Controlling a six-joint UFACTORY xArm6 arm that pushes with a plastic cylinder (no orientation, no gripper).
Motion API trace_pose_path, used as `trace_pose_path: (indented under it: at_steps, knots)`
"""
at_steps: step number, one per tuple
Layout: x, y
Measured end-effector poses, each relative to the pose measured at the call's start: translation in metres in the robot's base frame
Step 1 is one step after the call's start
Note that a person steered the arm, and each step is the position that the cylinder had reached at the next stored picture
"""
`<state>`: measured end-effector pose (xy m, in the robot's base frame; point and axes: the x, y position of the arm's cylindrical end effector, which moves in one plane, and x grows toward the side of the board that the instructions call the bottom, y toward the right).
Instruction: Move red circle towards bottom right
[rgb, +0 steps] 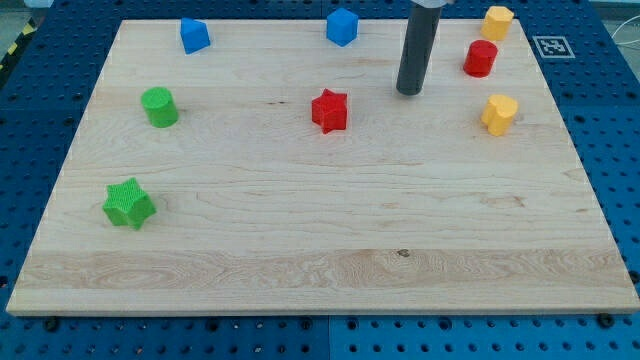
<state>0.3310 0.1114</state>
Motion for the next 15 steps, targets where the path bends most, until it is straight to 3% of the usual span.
trace_pose_path:
  at_steps: [3, 5, 7, 9, 12, 15]
  knots:
    - [-0.072, 0.029]
    - [-0.079, 0.104]
    - [-0.037, 0.126]
    - [-0.005, 0.087]
    - [-0.001, 0.063]
    - [0.001, 0.08]
